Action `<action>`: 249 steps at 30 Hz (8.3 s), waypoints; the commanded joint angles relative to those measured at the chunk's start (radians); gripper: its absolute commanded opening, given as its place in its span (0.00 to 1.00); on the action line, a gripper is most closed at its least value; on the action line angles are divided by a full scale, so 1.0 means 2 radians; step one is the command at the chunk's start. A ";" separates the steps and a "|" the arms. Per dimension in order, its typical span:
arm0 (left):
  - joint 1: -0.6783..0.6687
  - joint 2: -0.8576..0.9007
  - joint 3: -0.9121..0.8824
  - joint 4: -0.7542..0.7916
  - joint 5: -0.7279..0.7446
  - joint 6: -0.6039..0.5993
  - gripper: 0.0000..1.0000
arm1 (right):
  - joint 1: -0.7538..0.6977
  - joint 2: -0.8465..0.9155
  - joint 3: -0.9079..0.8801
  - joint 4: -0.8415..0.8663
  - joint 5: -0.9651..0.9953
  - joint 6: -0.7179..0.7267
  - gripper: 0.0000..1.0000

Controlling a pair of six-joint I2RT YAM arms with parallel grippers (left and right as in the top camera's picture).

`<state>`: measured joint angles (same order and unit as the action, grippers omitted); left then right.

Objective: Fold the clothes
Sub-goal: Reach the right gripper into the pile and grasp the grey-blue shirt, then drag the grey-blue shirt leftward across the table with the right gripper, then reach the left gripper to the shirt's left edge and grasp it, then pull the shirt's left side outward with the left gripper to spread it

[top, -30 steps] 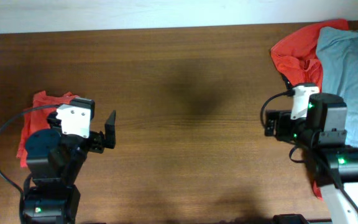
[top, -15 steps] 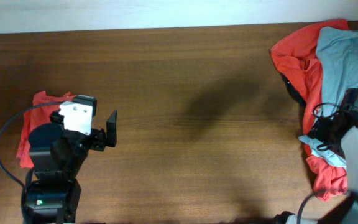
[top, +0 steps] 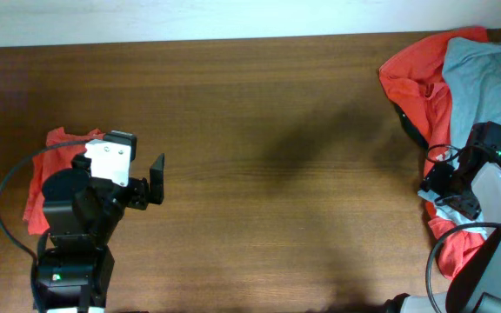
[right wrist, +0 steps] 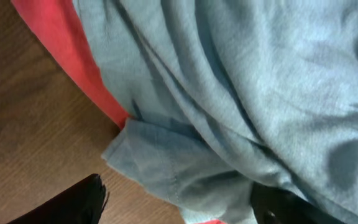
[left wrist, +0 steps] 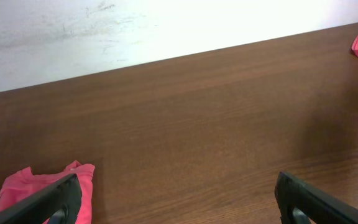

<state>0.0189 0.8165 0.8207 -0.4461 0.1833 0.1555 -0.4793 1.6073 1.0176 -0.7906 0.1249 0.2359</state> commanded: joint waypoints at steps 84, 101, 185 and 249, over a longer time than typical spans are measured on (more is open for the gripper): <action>-0.003 0.016 0.010 0.045 0.042 -0.006 0.99 | 0.462 0.018 0.235 0.279 0.019 -0.081 0.99; -0.195 0.388 0.010 0.267 0.047 -0.293 0.99 | 0.249 -0.148 0.245 -0.122 0.022 -0.079 0.99; -0.291 0.501 0.019 0.268 -0.029 -0.474 0.53 | 0.249 -0.222 0.245 -0.172 -0.018 -0.077 0.99; -0.257 0.588 0.170 0.017 -0.021 -0.545 0.54 | 0.249 -0.212 0.245 -0.174 -0.019 -0.077 0.99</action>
<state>-0.4946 1.9350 1.1767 -0.4366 0.1982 -0.9249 0.0257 1.1839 1.5043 -1.1378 0.0879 0.0788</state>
